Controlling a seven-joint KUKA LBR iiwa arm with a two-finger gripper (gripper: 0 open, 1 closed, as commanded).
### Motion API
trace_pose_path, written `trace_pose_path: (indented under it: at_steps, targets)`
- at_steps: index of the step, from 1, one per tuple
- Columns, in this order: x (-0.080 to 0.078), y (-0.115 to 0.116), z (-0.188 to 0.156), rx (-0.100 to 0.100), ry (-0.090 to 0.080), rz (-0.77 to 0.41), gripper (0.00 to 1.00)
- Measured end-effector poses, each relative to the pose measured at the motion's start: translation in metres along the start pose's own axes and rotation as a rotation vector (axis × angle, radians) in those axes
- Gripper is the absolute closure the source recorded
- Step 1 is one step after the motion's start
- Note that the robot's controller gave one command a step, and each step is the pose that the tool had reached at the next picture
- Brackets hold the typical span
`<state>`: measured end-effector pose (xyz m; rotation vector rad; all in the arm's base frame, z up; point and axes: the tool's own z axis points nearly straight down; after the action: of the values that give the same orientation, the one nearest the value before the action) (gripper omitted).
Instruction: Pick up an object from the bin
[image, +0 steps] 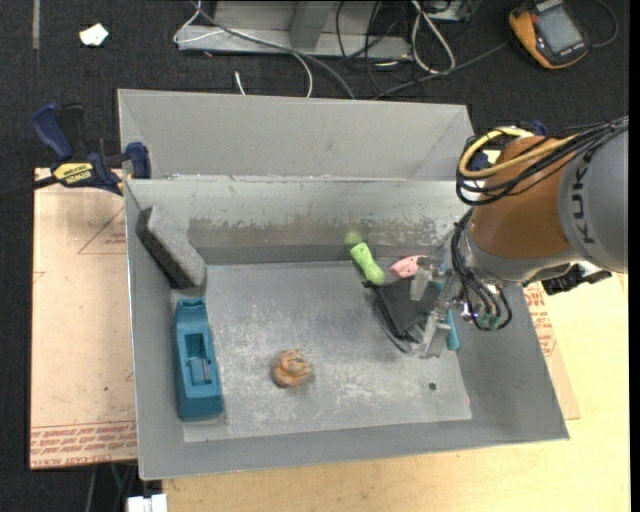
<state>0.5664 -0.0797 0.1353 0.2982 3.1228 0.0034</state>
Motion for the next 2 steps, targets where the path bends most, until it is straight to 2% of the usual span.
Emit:
trace_pose_path:
  at_steps: [1,2]
  targets:
    - [-0.006,0.008,0.007,0.001,-0.002,-0.005,0.00]
    - [-0.008,-0.018,0.015,-0.001,-0.003,-0.083,0.00]
